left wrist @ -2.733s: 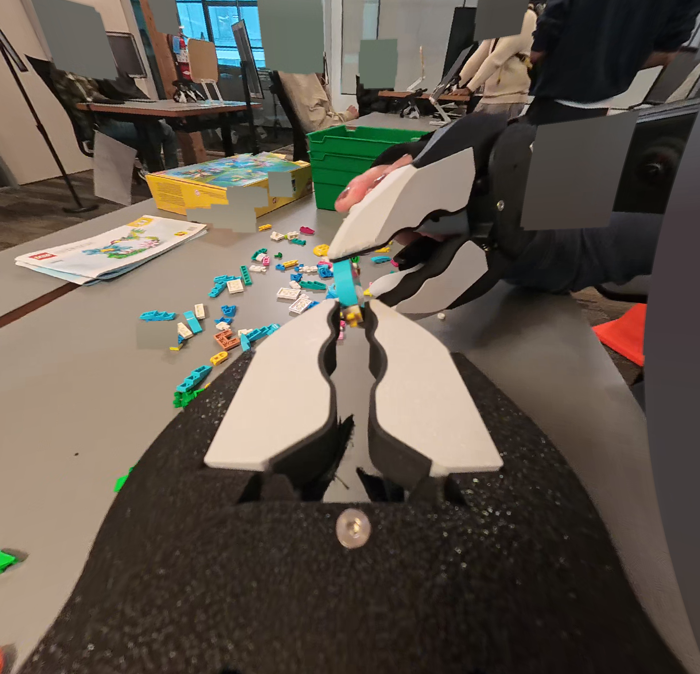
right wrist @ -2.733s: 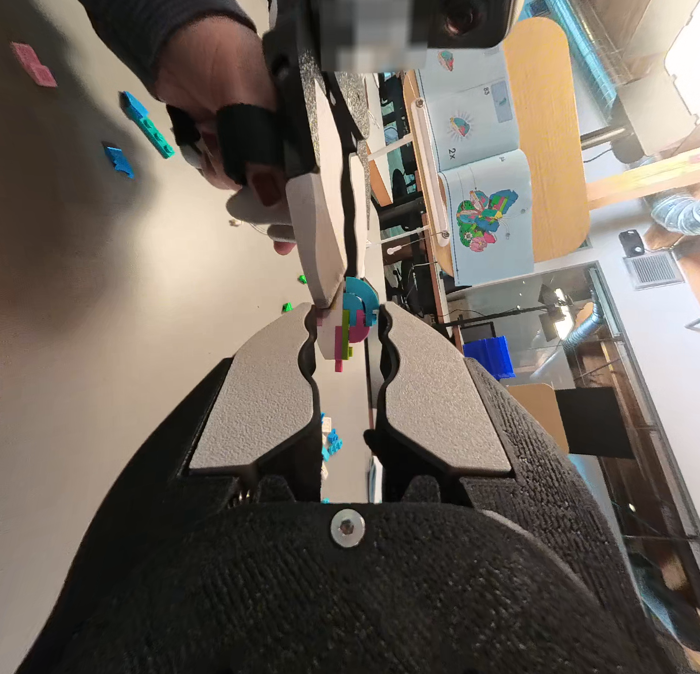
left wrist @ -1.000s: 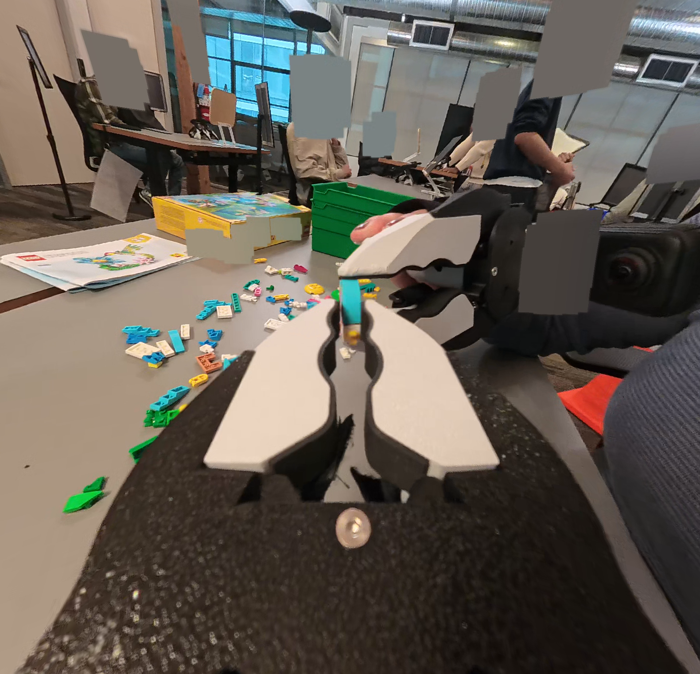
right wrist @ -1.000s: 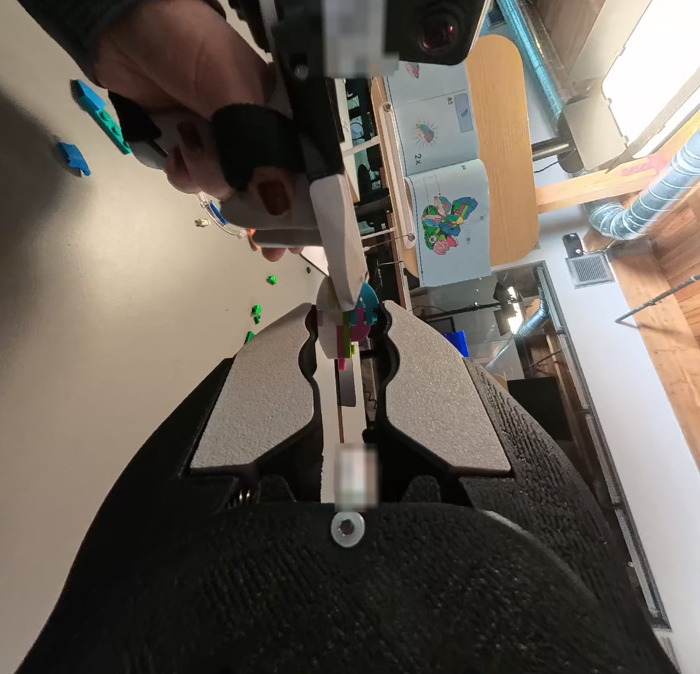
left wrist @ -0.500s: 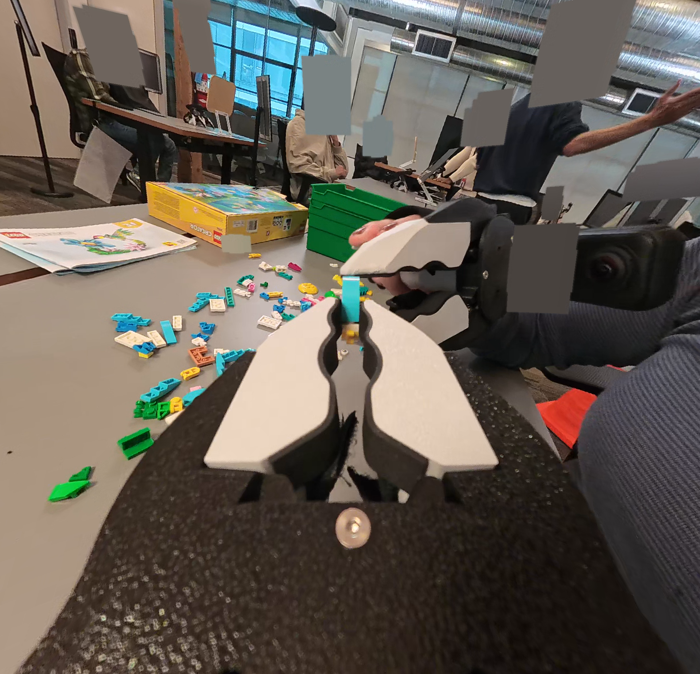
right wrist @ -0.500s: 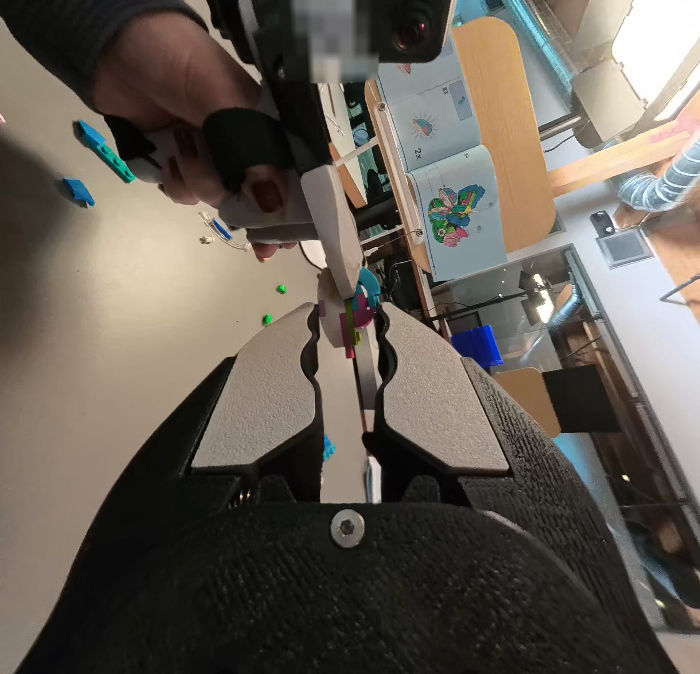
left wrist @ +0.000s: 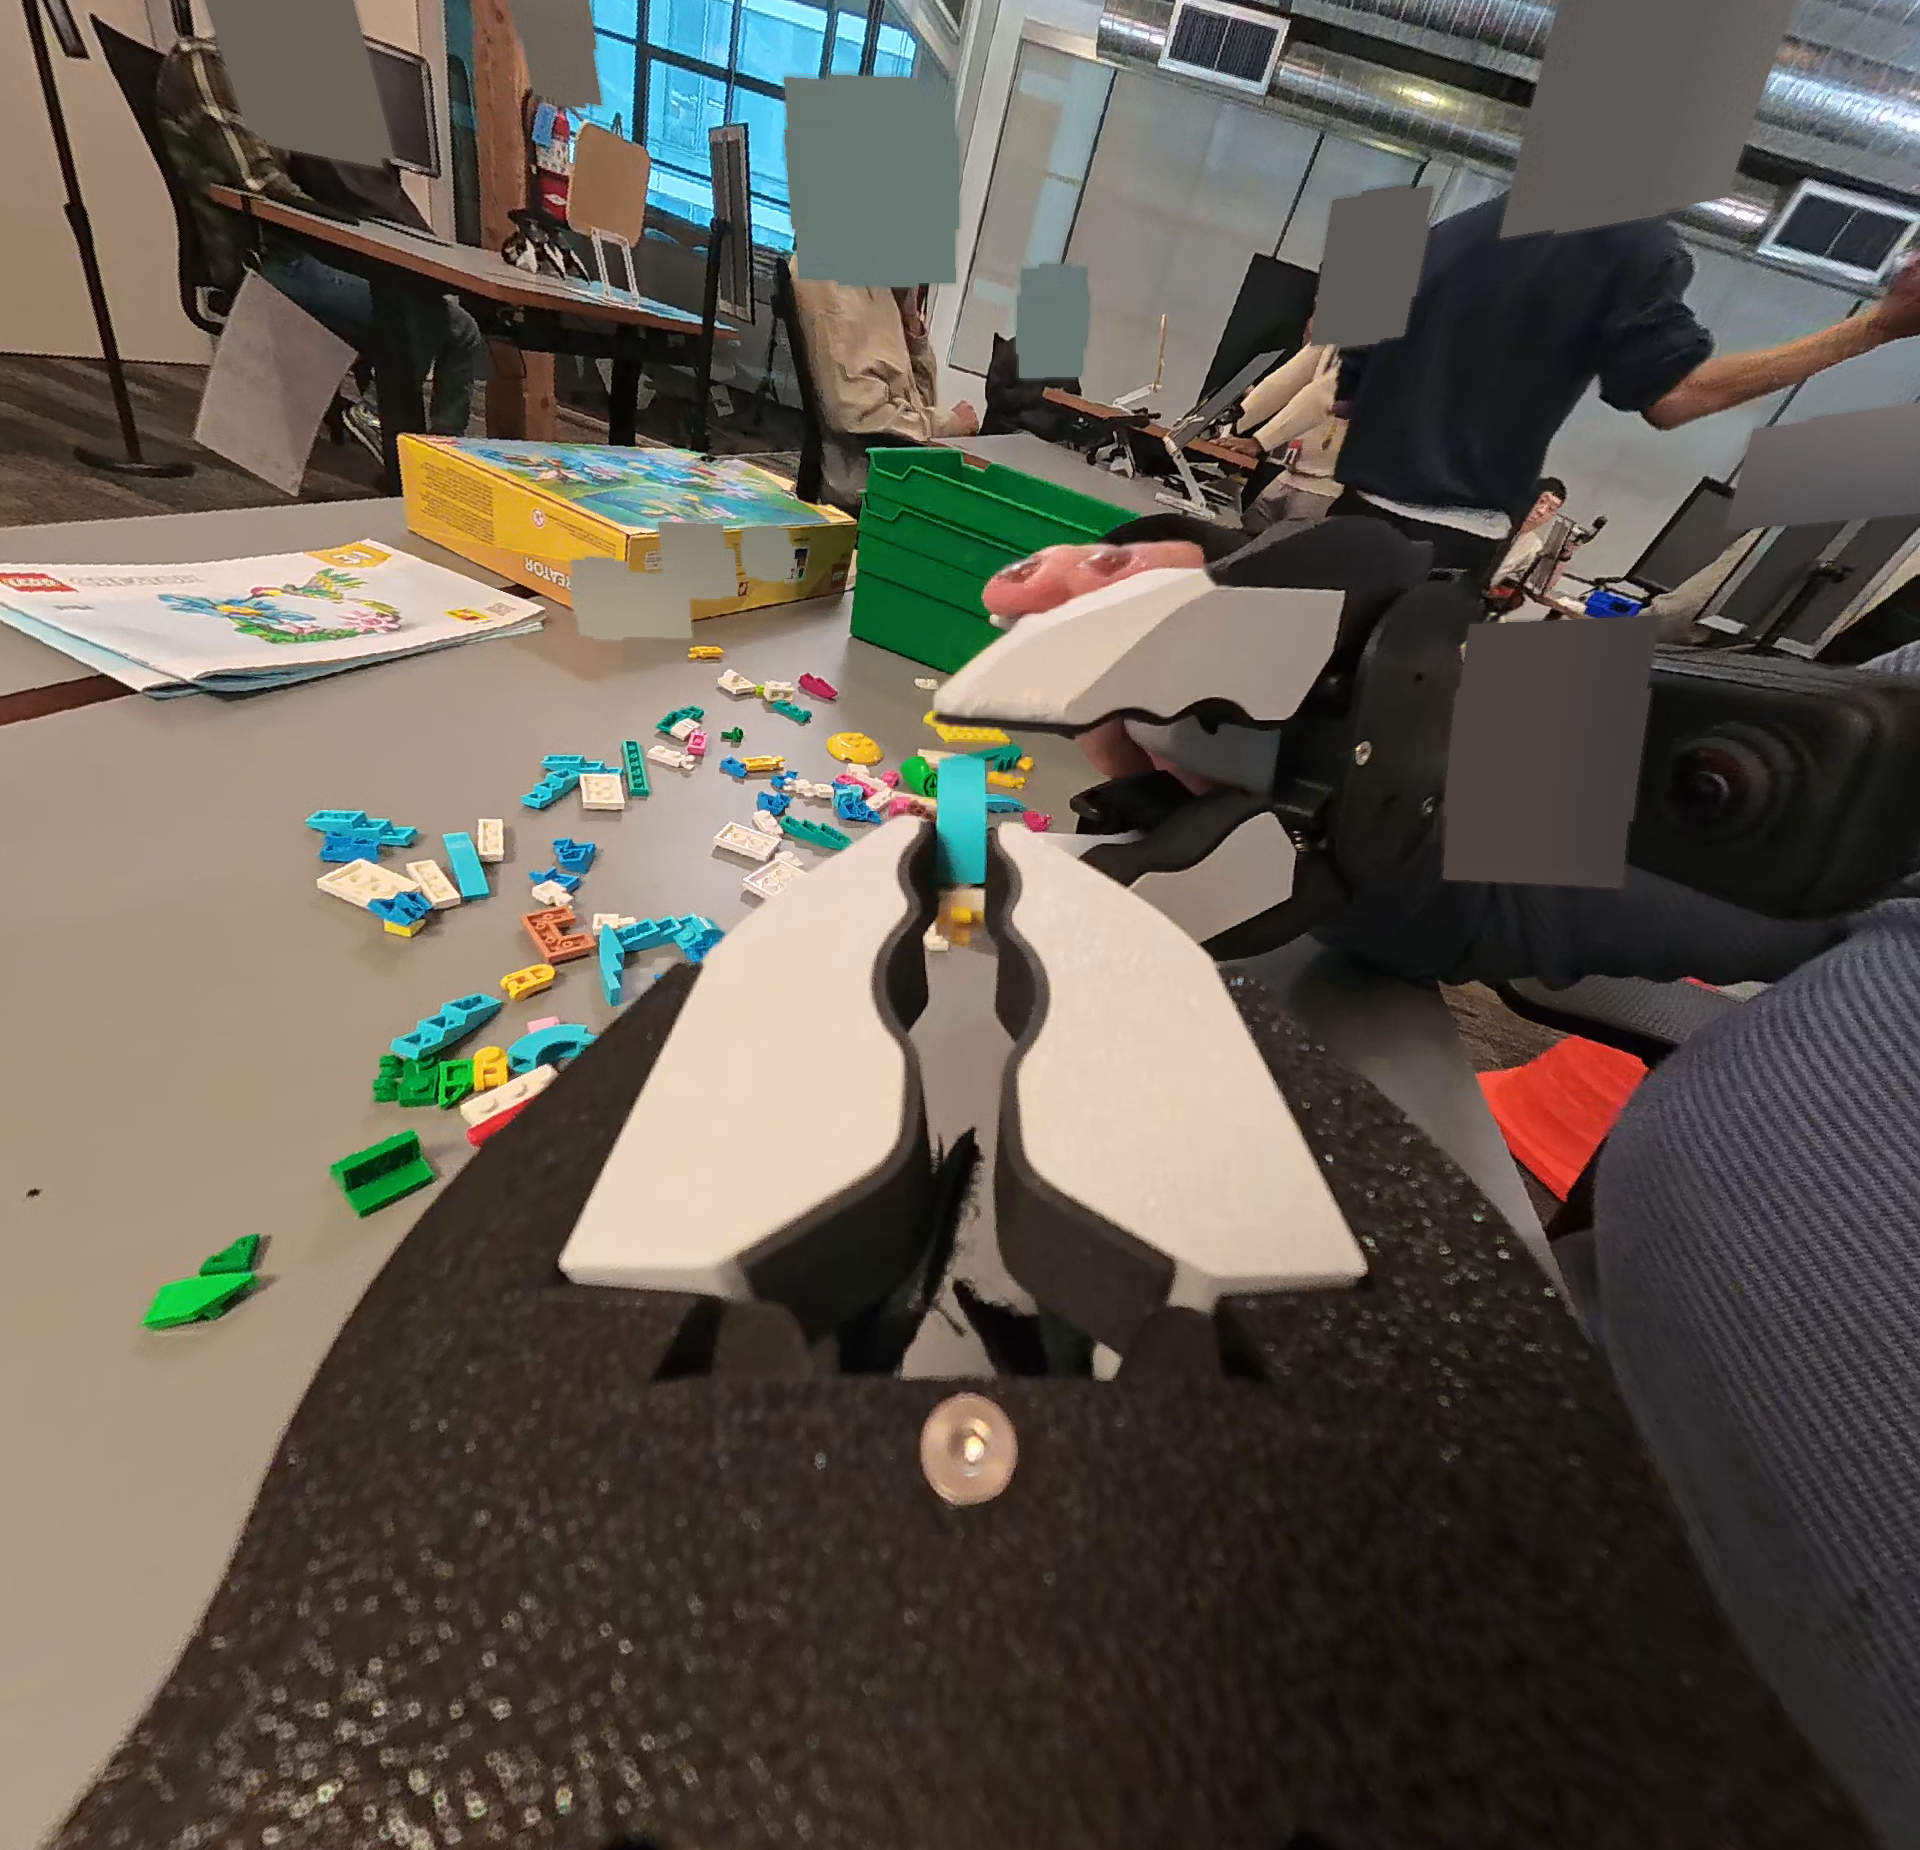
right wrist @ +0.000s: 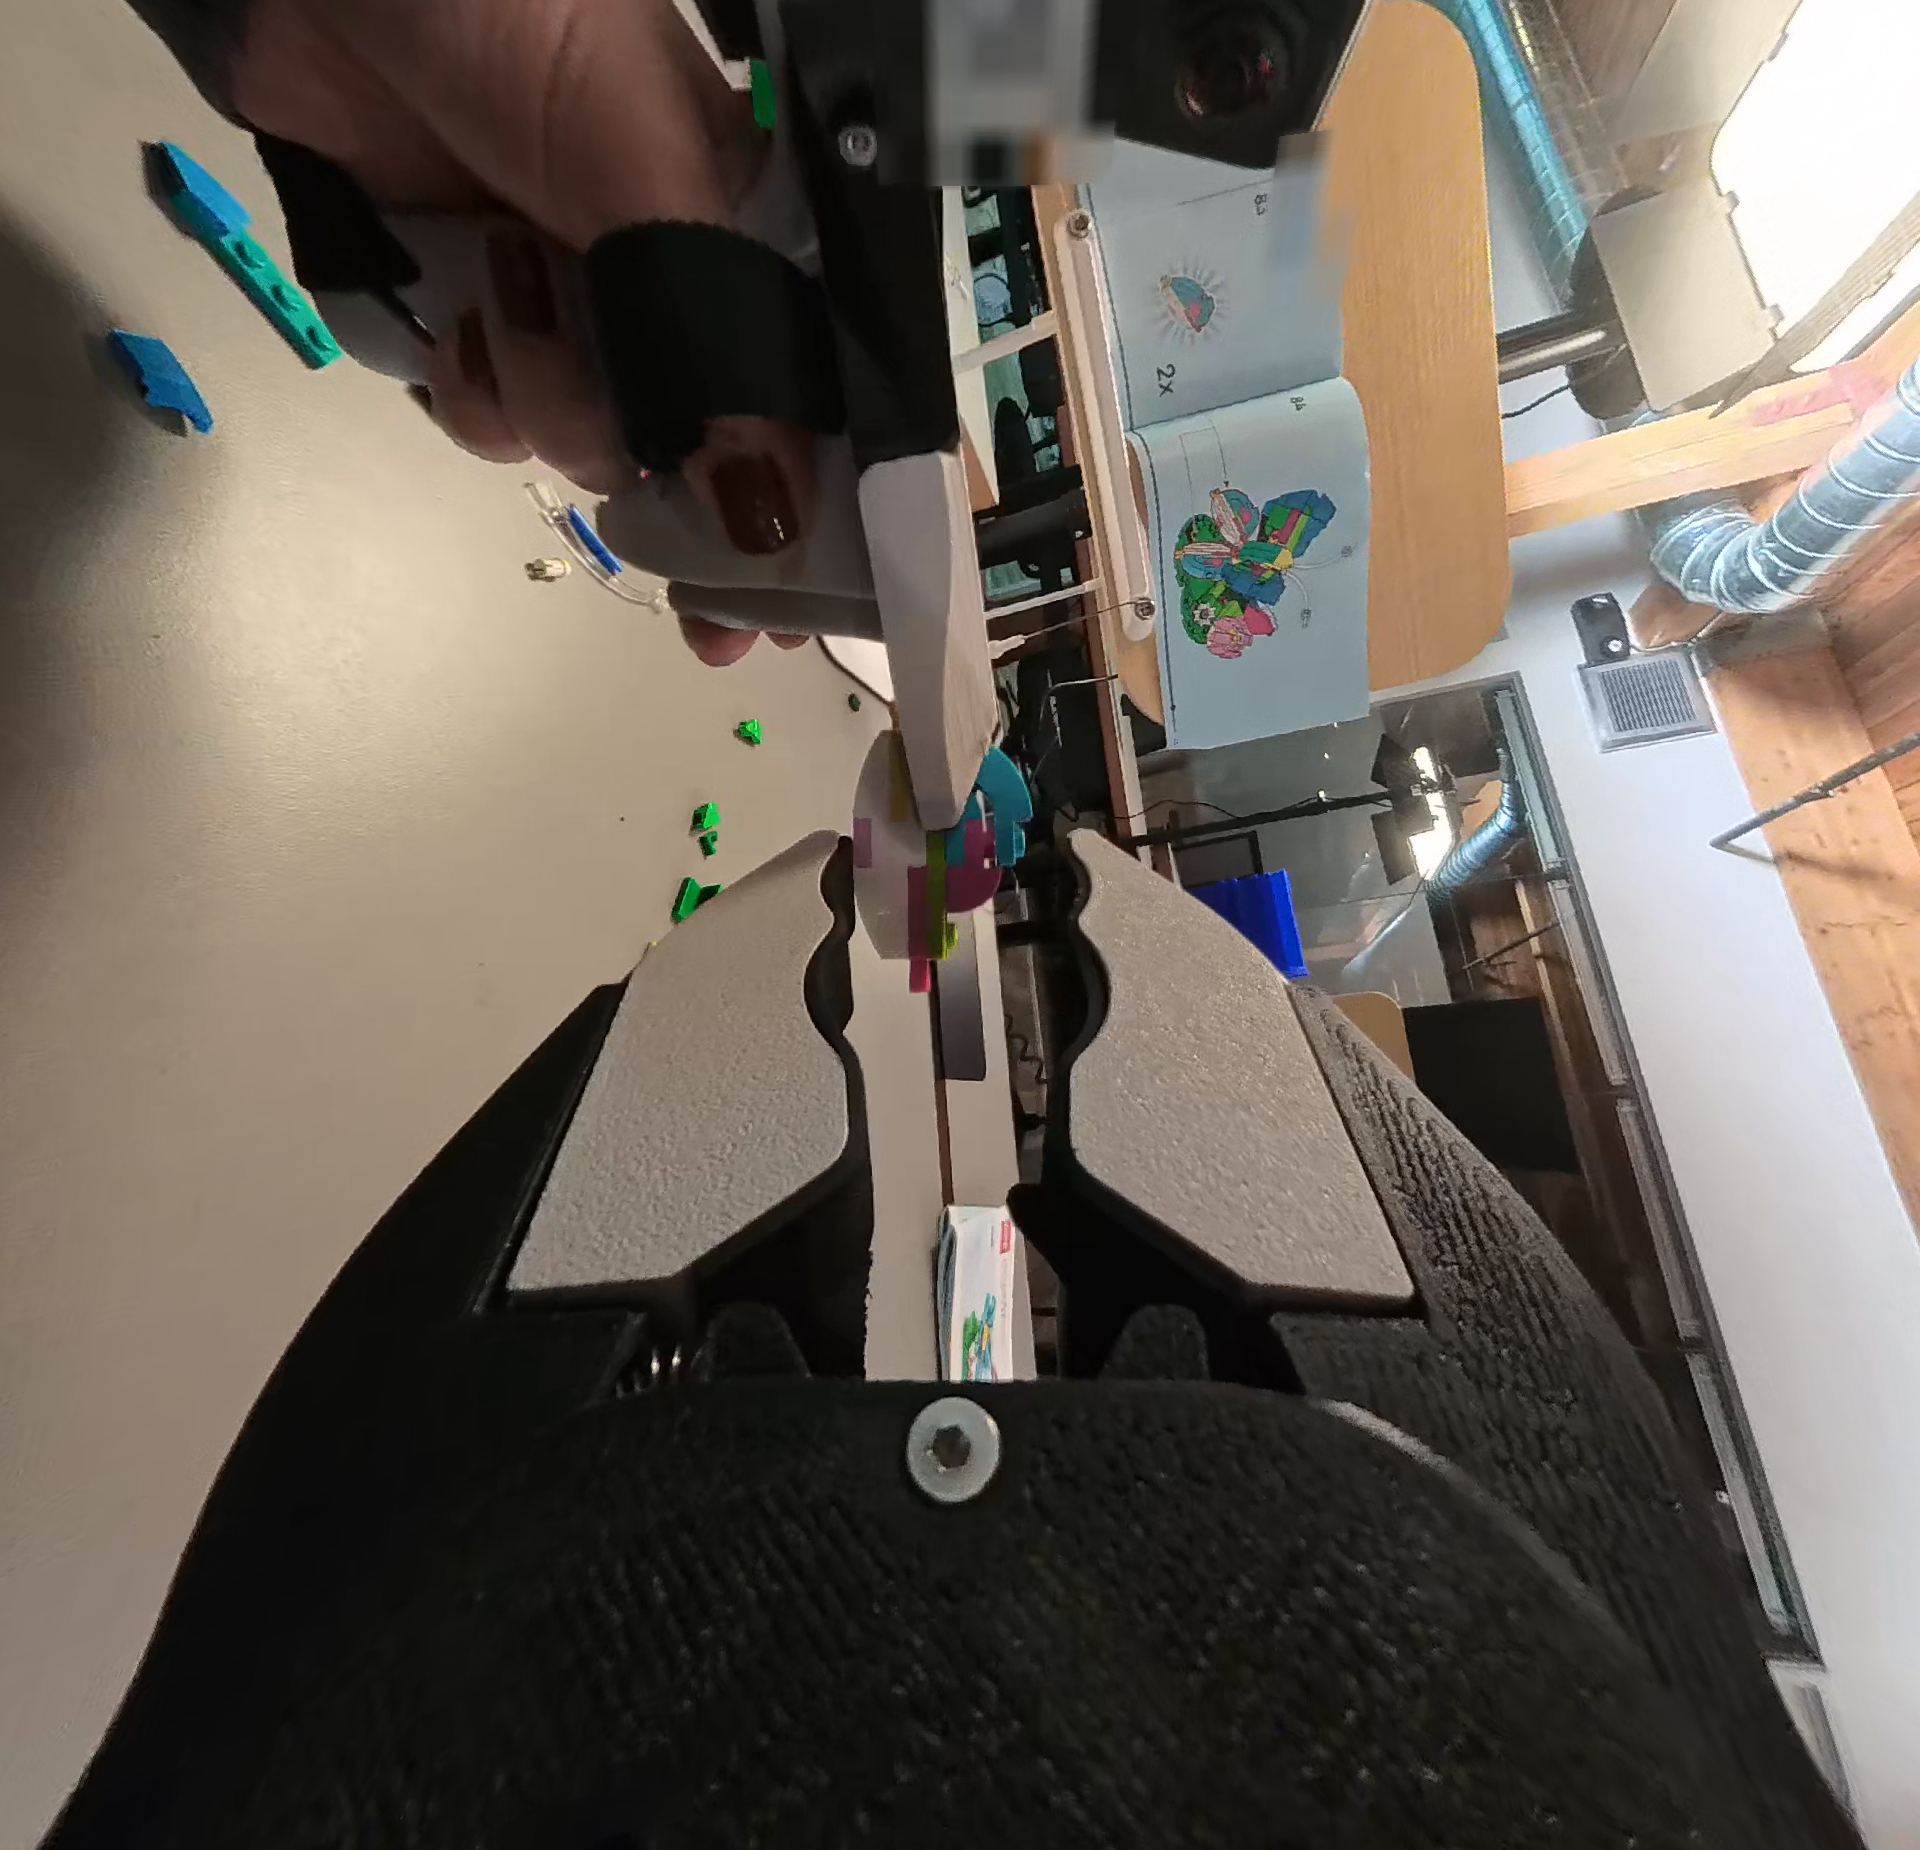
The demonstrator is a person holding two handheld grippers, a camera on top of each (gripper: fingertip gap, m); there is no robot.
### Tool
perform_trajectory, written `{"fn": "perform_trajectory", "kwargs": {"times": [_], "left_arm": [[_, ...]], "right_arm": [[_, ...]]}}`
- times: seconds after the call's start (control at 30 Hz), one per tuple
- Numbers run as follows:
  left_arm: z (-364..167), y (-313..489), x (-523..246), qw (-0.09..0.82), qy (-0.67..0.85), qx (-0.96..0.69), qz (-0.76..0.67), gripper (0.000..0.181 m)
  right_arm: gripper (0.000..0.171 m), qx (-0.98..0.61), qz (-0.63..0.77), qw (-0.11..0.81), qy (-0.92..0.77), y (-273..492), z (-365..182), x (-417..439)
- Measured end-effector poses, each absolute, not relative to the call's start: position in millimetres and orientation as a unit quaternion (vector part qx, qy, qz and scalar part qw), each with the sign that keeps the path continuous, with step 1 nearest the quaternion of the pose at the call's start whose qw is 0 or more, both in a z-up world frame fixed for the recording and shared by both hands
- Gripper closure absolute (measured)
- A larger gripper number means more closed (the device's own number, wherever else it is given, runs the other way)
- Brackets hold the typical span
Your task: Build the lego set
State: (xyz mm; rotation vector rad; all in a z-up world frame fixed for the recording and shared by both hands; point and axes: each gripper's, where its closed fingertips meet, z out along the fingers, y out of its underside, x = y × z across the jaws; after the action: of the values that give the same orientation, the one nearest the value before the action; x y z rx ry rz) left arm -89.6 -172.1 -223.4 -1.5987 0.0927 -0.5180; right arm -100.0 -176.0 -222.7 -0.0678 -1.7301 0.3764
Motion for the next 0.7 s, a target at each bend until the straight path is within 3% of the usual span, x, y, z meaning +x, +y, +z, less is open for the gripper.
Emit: {"fn": "perform_trajectory", "kwargs": {"times": [0.6, 0.7], "left_arm": [[-222.7, -171.2, -85.2, 0.665, 0.054, -0.712, -0.217, 0.173], [-222.4, -172.2, -83.0, 0.664, 0.097, -0.722, -0.166, 0.159]], "right_arm": [[0.144, -0.022, 0.165, 0.620, -0.767, -176.0, -224.8, -97.5], [0.144, -0.048, 0.200, 0.602, -0.772, -173.2, -222.5, -97.3]]}}
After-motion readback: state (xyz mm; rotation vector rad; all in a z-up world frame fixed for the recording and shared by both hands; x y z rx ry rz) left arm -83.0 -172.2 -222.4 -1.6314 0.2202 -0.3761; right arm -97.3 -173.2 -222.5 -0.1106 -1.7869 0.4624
